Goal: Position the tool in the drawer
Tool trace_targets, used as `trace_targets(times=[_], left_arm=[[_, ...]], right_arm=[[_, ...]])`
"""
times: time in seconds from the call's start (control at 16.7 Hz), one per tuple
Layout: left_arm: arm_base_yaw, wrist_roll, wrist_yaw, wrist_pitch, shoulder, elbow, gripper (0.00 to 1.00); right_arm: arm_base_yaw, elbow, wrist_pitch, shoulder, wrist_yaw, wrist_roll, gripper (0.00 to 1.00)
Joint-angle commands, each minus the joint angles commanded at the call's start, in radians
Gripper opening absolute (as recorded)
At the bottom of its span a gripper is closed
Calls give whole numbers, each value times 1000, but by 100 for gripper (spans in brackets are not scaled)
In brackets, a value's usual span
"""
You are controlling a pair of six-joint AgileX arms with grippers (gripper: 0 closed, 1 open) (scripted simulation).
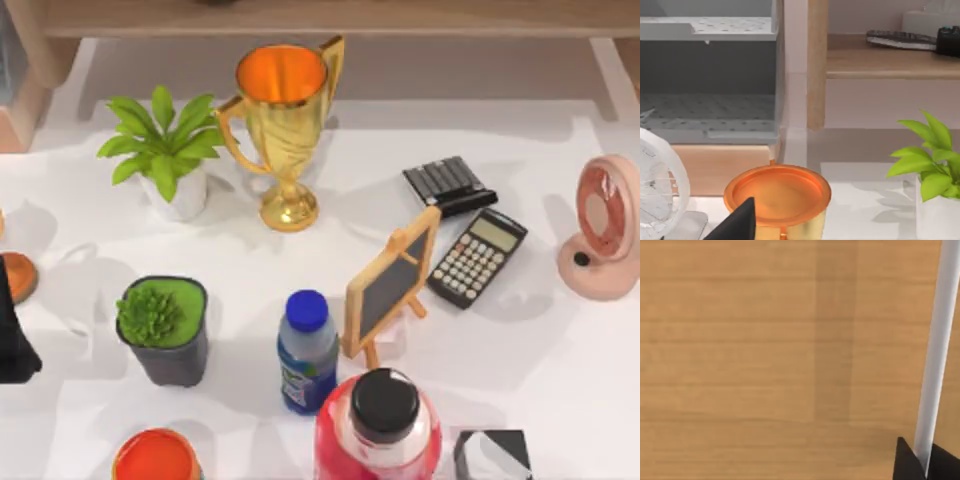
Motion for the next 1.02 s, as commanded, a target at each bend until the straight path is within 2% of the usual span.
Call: trace_targets(times=[0.3, 0.54, 1.02], left_arm=[[0, 0, 0, 0, 0, 0, 100], [0, 0, 0, 0, 0, 0, 100], [0, 0, 0, 0, 0, 0, 100]], right_arm=[[-79, -145, 89, -49, -81, 1, 0], [-86, -155, 97, -54, -87, 1, 0], [-86, -155, 97, -54, -87, 1, 60]])
